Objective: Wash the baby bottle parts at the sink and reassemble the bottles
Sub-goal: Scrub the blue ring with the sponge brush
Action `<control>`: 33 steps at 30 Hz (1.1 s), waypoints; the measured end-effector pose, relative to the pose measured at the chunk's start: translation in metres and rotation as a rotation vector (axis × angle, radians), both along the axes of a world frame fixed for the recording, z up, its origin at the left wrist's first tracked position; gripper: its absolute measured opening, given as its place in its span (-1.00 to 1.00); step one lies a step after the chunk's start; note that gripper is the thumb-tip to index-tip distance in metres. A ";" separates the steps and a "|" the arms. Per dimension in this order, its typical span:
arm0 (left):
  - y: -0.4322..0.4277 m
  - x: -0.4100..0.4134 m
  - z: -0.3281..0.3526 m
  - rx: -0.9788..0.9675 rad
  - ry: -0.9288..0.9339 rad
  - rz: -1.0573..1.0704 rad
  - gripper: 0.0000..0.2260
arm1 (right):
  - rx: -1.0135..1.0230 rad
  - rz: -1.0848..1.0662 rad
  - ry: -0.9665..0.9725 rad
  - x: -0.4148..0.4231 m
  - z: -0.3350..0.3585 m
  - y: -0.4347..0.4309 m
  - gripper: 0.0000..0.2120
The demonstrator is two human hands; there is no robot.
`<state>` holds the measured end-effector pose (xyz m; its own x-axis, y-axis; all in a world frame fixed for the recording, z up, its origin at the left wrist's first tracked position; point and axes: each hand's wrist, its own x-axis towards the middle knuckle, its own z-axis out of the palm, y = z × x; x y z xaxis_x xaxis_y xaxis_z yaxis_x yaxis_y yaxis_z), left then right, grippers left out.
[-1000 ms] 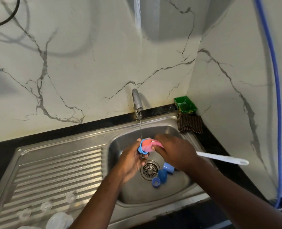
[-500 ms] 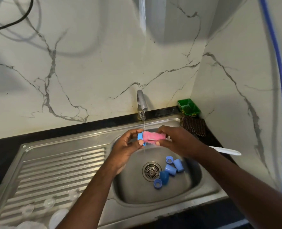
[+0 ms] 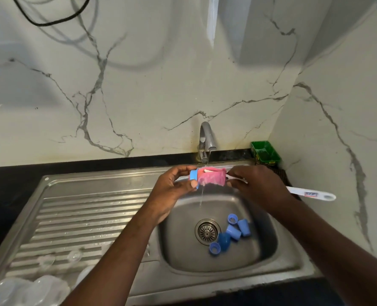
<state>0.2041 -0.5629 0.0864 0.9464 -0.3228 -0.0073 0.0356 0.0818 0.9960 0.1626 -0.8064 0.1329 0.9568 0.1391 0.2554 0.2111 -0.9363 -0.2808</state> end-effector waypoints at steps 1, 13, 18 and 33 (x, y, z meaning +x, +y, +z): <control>0.002 0.000 0.001 -0.013 -0.006 0.003 -0.61 | -0.032 0.026 0.014 0.000 0.000 0.001 -0.87; 0.030 0.004 0.014 -0.111 -0.017 -0.033 -0.64 | -0.206 0.156 -0.001 -0.003 0.025 0.022 -0.80; 0.036 0.003 0.016 -0.168 -0.025 -0.074 -0.60 | 0.072 0.230 0.171 -0.007 0.035 0.031 -0.86; 0.040 -0.004 0.016 -0.021 -0.113 -0.080 -0.62 | -0.106 0.098 0.272 -0.029 0.039 0.047 -0.88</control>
